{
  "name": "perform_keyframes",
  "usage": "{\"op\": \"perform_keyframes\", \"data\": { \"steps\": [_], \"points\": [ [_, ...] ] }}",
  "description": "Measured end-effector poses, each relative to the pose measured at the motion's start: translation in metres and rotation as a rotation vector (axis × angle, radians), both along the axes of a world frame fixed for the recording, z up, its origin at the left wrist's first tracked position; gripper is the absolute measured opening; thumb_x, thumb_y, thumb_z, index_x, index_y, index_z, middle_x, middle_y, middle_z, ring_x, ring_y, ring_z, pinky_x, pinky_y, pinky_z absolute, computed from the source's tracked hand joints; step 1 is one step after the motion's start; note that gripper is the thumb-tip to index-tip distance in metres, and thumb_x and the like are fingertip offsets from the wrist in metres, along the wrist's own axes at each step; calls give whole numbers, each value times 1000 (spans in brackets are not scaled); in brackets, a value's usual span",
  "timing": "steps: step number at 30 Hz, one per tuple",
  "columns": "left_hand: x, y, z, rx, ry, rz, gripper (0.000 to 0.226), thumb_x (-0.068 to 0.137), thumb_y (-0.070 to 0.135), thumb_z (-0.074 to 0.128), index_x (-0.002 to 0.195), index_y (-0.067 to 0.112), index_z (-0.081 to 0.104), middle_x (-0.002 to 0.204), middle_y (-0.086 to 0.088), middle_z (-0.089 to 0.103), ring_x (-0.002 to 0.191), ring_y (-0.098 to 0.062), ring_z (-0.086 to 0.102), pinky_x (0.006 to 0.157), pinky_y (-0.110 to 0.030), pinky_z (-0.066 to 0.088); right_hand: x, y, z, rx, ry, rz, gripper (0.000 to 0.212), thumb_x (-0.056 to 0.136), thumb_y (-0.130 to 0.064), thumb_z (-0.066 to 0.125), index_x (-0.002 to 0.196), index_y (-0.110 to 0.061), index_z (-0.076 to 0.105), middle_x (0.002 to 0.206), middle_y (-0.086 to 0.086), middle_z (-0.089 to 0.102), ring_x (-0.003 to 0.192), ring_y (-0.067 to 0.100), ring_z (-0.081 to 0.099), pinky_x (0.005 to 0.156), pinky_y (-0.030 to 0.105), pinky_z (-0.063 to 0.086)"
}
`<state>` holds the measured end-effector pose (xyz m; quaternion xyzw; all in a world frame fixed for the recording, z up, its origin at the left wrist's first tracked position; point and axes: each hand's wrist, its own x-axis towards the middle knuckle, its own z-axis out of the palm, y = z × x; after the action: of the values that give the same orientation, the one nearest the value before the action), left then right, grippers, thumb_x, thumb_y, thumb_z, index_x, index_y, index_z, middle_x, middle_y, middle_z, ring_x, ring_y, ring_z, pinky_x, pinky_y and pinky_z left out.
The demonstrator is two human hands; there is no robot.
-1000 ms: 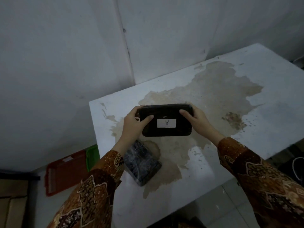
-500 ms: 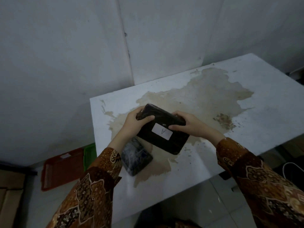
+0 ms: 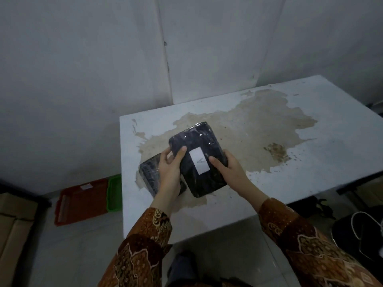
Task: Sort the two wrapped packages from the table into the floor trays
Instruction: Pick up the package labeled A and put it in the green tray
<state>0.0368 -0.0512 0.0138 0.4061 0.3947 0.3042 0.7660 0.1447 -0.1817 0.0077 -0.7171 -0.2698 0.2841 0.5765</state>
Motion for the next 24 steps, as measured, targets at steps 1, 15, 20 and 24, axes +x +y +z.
{"op": "perform_keyframes", "data": {
  "steps": [1,15,20,24],
  "points": [
    [-1,-5,-2,28,15,-54,35,77,30,75,109,30,60,88,10,77,80,-9,74,59,-23,59,-4,5,-1,54,50,-59,13,87,-40,59,97,-33,53,98,-5,65,91,10,65,73,23,57],
    [-7,56,64,498,300,-600,23,79,30,74,99,20,74,65,13,75,60,-3,70,52,-14,52,67,25,59,-97,-5,321,25,85,-34,64,109,-39,58,108,1,69,88,13,72,69,28,61],
    [-27,51,39,329,308,-127,43,72,43,77,103,14,70,100,-8,74,97,-27,69,91,-41,55,31,31,35,65,25,91,23,93,-30,53,114,-22,57,115,12,65,102,26,66,90,48,56],
    [-61,34,16,169,239,72,50,80,38,70,123,16,57,123,-11,66,114,-32,62,102,-53,47,-16,48,13,64,23,47,12,94,-32,51,104,-32,58,107,8,66,98,25,66,87,49,56]
  ]
}}
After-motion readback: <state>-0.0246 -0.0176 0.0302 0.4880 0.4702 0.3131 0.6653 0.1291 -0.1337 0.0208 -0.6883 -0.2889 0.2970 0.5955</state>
